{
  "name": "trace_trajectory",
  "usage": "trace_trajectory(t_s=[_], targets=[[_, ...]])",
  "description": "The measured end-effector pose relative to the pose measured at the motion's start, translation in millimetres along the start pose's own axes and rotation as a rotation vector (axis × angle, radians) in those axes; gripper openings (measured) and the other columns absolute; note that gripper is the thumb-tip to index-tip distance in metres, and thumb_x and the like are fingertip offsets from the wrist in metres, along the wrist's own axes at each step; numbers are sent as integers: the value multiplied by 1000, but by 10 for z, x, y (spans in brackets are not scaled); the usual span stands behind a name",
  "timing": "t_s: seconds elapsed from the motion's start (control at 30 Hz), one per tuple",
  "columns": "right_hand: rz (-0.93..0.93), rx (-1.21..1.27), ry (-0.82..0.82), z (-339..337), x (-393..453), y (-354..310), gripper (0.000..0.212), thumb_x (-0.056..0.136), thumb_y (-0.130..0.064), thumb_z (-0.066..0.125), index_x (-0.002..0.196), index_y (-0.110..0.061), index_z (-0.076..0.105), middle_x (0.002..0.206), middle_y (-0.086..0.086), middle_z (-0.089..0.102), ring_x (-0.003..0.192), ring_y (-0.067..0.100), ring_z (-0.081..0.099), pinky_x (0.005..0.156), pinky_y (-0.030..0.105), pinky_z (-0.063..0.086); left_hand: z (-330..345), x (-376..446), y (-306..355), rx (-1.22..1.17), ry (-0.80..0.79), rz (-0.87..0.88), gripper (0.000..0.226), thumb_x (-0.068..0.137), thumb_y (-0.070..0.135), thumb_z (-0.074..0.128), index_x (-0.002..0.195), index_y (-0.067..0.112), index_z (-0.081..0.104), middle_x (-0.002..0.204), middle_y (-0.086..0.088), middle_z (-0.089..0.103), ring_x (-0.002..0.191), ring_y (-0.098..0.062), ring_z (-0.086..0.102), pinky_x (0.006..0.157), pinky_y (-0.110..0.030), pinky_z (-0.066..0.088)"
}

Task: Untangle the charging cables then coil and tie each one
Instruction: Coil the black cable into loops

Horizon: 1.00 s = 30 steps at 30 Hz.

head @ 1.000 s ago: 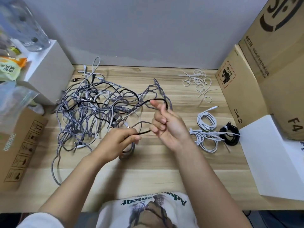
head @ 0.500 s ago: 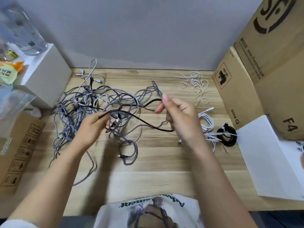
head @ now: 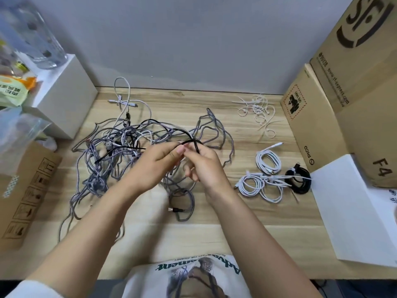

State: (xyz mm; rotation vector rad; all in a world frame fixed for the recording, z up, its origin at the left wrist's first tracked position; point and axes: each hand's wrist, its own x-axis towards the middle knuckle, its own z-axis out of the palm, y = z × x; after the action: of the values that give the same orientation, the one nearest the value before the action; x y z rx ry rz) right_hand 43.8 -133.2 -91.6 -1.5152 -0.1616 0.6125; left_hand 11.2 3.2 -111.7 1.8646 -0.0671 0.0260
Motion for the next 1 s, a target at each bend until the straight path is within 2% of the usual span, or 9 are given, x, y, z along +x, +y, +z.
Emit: trace_trajectory(t_s=[0.03, 0.17, 0.27, 0.37, 0.4, 0.5, 0.67, 0.83, 1.0], targets=[[29, 67, -13, 1, 7, -22, 16, 96, -12, 48, 93, -15, 63, 58, 1, 45, 41, 1, 39, 38, 11, 27, 19, -8, -16, -28, -23, 14, 48, 88, 51, 43, 77, 7, 60, 61, -8, 47, 57, -16, 38, 54, -33, 32], [-27, 182, 1, 86, 59, -70, 25, 98, -11, 45, 99, 6, 64, 69, -2, 62, 51, -2, 54, 49, 10, 41, 57, -38, -192, -91, -5, 13, 37, 84, 57, 48, 65, 25, 49, 59, 16, 46, 56, 2, 38, 54, -14, 32], [-72, 277, 66, 85, 143, -152, 32, 100, -12, 39, 73, -8, 55, 55, -4, 59, 60, 7, 61, 68, 17, 50, -63, -29, -485, 256, -19, 18, 34, 86, 58, 40, 70, 29, 47, 63, 18, 49, 60, 1, 41, 58, -20, 32], [-43, 518, 43, 22, 162, -320, 31, 102, -18, 34, 73, -12, 44, 40, -10, 35, 39, 7, 49, 64, 23, 51, -429, -19, -975, 685, -8, 41, 13, 90, 30, 49, 82, 23, 56, 70, 5, 60, 65, -15, 55, 59, -28, 36], [-24, 605, 17, -8, 131, -392, 32, 102, -20, 33, 73, -12, 43, 40, -10, 30, 33, 5, 39, 57, 24, 49, -572, -33, -1138, 812, -13, -4, 5, 85, 19, 56, 81, 21, 53, 72, -3, 61, 67, -26, 59, 58, -30, 40], [5, 742, -81, -107, 109, -597, 34, 102, -22, 31, 72, -12, 43, 40, -10, 25, 29, 2, 20, 38, 16, 31, -923, 27, -1293, 1061, 8, -194, 23, 68, 6, 74, 76, 16, 56, 70, -11, 63, 69, -34, 62, 59, -36, 46], [72, 689, -284, -222, 15, -696, 23, 93, -25, 40, 73, -13, 42, 43, -11, 24, 31, -1, 18, 39, 19, 11, -1378, 319, -1227, 1291, 158, -390, 23, 69, 10, 75, 88, 3, 65, 85, -24, 65, 81, -43, 62, 71, -44, 46], [94, 569, -147, -261, 35, -557, 23, 86, -29, 46, 71, -12, 43, 42, -10, 24, 32, -1, 14, 41, 19, 5, -1294, 626, -847, 1007, 265, -438, 9, 92, 12, 52, 90, 3, 56, 91, -30, 63, 88, -45, 60, 70, -42, 43], [83, 174, 82, -291, 179, -255, 38, 99, -22, 40, 63, -14, 44, 41, -12, 25, 33, -2, 17, 35, 12, 14, -669, 661, -232, 160, -9, -541, 43, 100, 20, 43, 61, 6, 54, 47, 1, 57, 45, -14, 53, 48, -21, 43]])
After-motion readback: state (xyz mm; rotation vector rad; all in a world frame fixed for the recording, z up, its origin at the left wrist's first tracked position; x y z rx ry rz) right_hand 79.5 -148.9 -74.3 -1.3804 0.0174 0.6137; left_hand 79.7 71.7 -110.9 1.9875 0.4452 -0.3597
